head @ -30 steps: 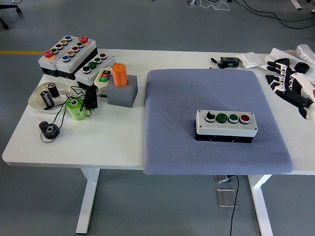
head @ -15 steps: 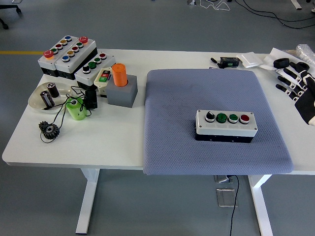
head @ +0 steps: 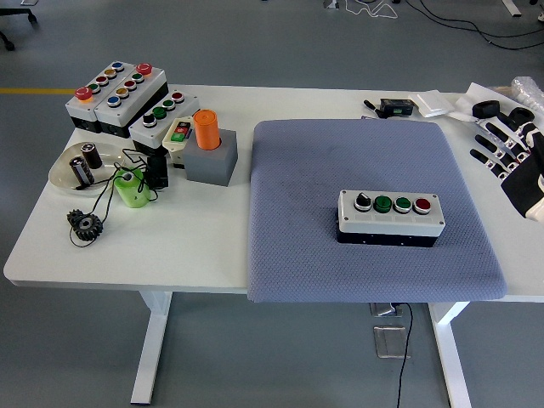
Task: Pick up the button,place it on the desk,press the button,press the button
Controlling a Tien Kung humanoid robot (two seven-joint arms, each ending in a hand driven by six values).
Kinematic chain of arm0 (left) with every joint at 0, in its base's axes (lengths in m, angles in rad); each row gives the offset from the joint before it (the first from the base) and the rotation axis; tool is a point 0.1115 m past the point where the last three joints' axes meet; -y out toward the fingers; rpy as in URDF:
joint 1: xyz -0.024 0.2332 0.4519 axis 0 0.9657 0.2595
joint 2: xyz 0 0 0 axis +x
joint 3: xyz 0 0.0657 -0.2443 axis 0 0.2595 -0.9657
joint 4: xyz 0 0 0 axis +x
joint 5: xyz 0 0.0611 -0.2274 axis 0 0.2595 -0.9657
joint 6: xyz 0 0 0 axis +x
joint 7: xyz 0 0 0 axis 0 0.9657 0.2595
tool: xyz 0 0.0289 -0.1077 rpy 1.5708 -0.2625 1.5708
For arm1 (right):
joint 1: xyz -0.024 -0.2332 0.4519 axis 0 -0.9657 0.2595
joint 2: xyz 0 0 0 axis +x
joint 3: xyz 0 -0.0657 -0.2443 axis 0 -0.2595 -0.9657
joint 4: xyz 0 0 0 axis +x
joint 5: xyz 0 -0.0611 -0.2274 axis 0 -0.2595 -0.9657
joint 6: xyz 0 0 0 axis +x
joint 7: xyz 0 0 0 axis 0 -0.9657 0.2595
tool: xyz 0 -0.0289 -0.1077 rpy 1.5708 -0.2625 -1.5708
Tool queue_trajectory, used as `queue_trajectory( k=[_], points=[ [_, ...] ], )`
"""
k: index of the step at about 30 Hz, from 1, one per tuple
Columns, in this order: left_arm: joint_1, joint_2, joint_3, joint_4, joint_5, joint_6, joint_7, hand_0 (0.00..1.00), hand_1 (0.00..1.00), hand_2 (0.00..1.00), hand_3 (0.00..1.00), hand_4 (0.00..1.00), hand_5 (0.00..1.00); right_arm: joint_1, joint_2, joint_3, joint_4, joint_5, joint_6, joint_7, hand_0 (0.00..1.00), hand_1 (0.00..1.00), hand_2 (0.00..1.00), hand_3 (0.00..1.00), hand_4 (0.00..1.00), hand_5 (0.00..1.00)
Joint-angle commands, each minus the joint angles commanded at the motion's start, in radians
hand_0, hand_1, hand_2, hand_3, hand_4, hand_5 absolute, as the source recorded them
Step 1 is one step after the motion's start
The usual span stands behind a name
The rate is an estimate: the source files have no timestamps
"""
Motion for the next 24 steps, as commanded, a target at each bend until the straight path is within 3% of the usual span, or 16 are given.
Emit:
queue_trajectory(
  k=[24],
  points=[
    [0.012, -0.002, 0.0, 0.0, 0.018, -0.001, 0.006, 0.644, 0.696, 0.695, 0.499, 0.306, 0.998, 0.003, 0.003, -0.02, -0.002, -0.002, 0.009, -0.001, 0.87, 0.807, 0.865, 0.853, 0.638, 0.575]
  ],
)
